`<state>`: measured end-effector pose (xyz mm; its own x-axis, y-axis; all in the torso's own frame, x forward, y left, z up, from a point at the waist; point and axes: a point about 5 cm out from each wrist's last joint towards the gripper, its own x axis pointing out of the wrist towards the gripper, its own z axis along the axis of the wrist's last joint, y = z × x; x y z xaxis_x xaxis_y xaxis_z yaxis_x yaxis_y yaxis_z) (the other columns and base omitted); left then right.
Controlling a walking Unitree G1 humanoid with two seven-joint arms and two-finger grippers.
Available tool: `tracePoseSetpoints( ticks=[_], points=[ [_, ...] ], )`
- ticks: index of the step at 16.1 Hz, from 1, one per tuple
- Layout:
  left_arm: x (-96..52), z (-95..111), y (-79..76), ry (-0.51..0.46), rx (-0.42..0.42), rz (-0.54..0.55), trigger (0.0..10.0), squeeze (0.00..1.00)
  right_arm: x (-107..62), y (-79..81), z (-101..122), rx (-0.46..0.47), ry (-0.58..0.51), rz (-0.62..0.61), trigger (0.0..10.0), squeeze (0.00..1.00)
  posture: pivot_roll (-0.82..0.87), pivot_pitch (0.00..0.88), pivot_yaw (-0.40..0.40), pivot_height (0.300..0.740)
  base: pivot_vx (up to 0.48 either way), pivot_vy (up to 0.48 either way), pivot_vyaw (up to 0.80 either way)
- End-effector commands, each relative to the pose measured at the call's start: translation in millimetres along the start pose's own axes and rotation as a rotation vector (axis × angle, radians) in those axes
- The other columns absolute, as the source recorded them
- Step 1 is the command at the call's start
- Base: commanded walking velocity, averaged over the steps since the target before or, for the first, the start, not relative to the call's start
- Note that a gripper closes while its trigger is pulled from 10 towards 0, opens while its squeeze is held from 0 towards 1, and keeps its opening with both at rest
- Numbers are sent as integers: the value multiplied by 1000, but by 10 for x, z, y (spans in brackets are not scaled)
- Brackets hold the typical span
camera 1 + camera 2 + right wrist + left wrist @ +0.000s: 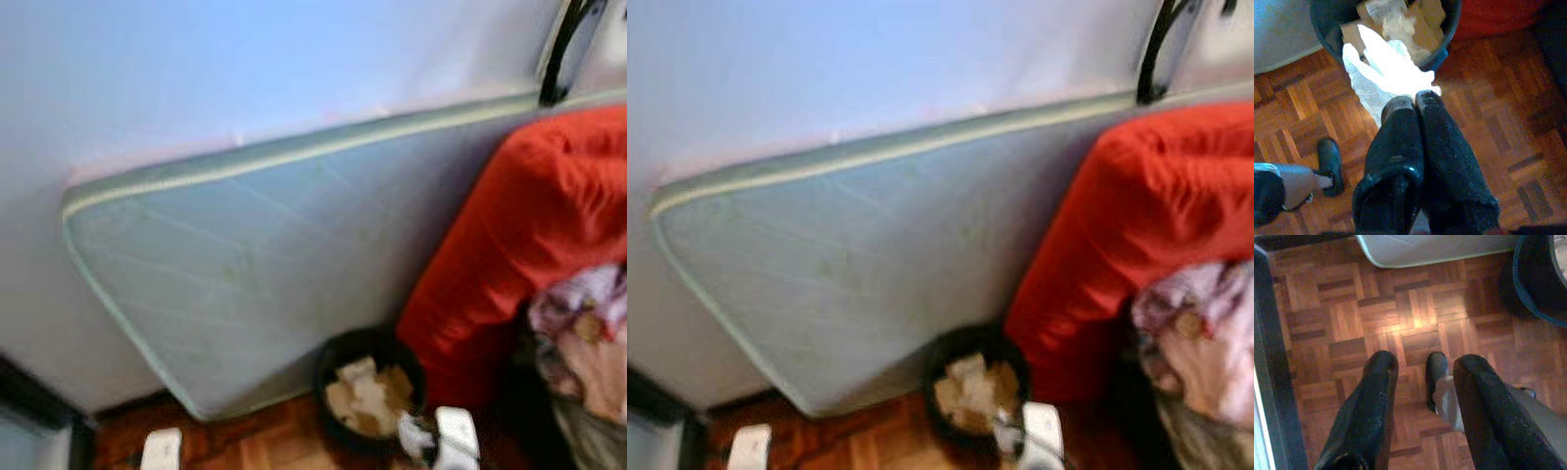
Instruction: Clean up the room
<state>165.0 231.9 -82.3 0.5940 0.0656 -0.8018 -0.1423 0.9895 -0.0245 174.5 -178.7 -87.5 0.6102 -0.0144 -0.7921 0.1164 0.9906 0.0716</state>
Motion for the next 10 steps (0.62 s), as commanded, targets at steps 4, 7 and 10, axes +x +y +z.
tracePoseSetpoints(
  ticks=[4,7,10],
  points=[
    [2,-12,-13,8,5,6,10000,0,-6,-26,-22,24,7,-14,10000,0,-26,0,5,740,0,0,0],
    [4,-10,-20,6,3,10,10000,0,-4,-20,-9,31,0,-10,10000,0,-25,0,5,740,0,0,0],
    [11,-5,-46,5,4,10,10000,0,-1,-20,10,16,-10,-11,10000,0,-26,0,5,740,0,0,0]
  ],
)
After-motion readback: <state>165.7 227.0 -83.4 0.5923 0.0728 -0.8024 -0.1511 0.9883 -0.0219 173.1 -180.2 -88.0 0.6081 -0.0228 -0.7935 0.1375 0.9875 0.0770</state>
